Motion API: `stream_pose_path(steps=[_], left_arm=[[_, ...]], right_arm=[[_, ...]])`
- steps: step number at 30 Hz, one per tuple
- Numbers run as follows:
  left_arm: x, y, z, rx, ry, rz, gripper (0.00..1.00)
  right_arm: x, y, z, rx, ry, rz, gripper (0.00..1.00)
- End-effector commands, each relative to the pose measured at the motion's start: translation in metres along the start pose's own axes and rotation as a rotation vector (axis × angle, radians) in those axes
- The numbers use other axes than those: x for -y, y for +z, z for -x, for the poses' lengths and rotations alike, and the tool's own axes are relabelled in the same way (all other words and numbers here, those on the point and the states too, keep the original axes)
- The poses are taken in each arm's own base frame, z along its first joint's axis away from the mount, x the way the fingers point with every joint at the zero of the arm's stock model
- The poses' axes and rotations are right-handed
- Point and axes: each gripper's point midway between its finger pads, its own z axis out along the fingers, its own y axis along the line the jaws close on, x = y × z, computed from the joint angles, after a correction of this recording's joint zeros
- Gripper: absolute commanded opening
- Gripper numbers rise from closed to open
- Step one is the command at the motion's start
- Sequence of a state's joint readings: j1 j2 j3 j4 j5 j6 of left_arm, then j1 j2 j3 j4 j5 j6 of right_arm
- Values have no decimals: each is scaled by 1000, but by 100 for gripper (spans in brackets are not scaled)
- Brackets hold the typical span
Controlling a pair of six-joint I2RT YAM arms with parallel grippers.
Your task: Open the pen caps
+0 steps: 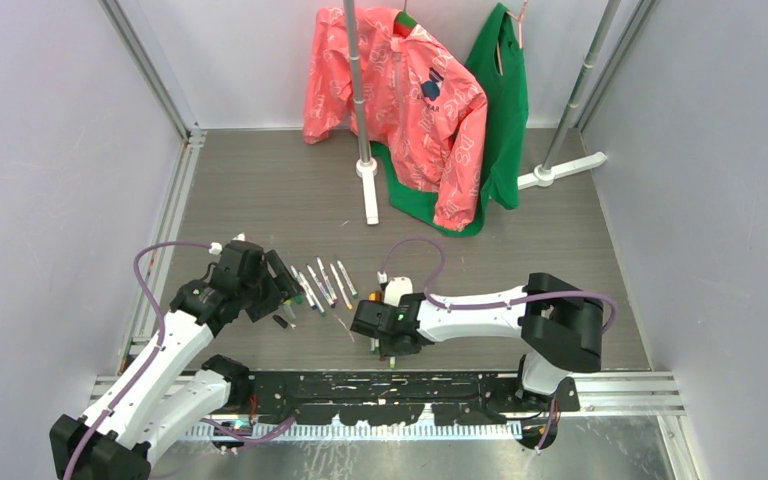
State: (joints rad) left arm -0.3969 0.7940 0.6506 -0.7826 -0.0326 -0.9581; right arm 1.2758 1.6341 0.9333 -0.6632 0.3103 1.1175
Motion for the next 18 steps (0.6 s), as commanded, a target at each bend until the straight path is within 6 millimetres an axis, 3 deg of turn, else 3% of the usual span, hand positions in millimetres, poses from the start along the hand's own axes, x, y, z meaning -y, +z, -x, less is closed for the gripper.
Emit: stream_pose_path(steps=[1,6,12,18], left_arm=[[11,-6,10,36,20,-42,71],[13,-3,9,24,19,-52,77],[21,5,1,-24,-6,-86,99],[24,13,-3,-72,-13,-94,100]], right_arm=[[3,12,-6,3,14,-41,38],[13,19,-18,-26,17,-89,27],[21,18,-22,-29,30,-115,12],[25,2,-9,20,47,-116,1]])
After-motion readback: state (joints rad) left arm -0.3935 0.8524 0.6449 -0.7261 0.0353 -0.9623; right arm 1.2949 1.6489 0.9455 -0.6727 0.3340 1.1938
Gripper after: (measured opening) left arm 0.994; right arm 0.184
